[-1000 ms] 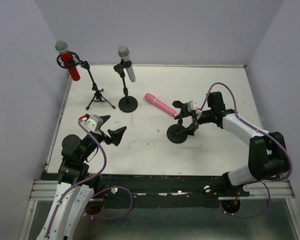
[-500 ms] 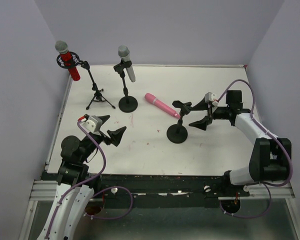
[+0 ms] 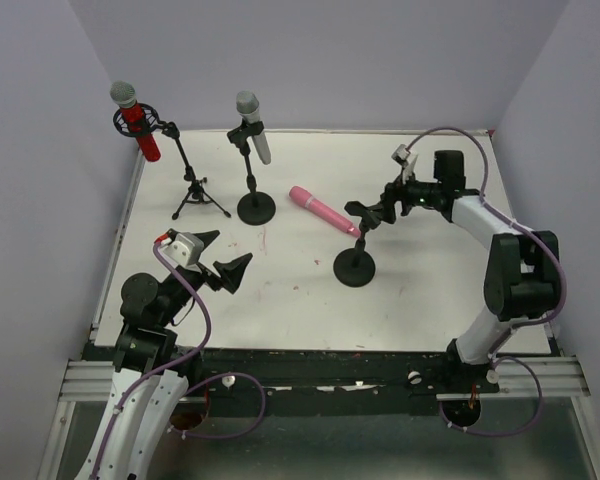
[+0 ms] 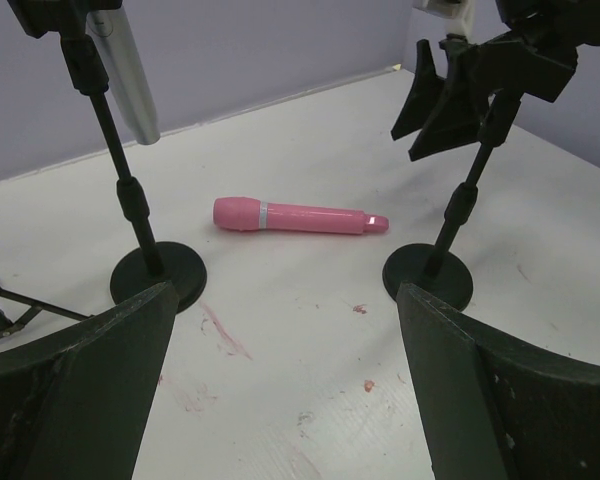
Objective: Attach the microphones to the stand
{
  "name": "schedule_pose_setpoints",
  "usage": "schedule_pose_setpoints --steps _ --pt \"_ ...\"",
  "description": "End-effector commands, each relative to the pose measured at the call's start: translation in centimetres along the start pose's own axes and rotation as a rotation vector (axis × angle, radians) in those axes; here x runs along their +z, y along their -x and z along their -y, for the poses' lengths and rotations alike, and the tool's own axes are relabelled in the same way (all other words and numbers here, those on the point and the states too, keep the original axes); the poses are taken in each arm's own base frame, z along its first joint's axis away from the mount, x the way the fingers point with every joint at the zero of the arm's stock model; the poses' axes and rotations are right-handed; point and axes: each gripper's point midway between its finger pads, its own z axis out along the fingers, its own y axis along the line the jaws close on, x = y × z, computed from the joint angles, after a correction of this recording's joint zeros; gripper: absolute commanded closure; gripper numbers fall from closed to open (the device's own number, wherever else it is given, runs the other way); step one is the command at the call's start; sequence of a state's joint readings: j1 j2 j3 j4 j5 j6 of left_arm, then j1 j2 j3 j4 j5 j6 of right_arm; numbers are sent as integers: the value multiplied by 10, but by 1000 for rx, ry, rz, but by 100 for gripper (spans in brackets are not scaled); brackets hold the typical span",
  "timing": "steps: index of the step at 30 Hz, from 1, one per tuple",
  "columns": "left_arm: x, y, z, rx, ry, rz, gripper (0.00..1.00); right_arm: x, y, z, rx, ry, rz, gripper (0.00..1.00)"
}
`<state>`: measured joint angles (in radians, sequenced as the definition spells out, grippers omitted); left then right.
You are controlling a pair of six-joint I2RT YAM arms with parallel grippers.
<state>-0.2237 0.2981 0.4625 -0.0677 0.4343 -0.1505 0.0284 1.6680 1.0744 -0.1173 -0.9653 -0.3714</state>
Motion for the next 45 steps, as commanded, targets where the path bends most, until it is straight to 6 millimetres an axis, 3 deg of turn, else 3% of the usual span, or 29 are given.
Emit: schedule_pose_setpoints --steps 1,5,12,21,23,28,30,33,38,42,45 --pt "-1 2 -1 -3 8 13 1 39 -13 20 83 -161 -161 12" --pt "0 2 -1 -4 6 12 1 66 -28 28 116 -176 -272 12" --pt "0 0 -2 -5 9 5 1 104 -52 13 4 -206 -429 14" --pt "1 1 -2 -5 9 5 1 116 -79 12 -27 -225 -514 27" --pt "1 0 -2 -6 9 3 1 119 -82 12 -42 -241 -530 32" --pt "1 0 -2 -8 7 2 1 118 -86 22 -60 -303 -556 34" --pt "1 -1 -2 -7 8 1 1 117 -86 25 -64 -323 -555 41" --pt "2 -1 -2 -9 5 -1 1 117 -87 27 -73 -328 -559 60" --pt "2 -1 -1 -12 2 -2 1 114 -81 26 -77 -318 -540 78" --pt "3 -1 2 -35 -13 -8 1 101 -57 26 -27 -277 -468 88" --pt "4 1 4 -69 -19 -11 1 81 -30 26 11 -239 -373 90"
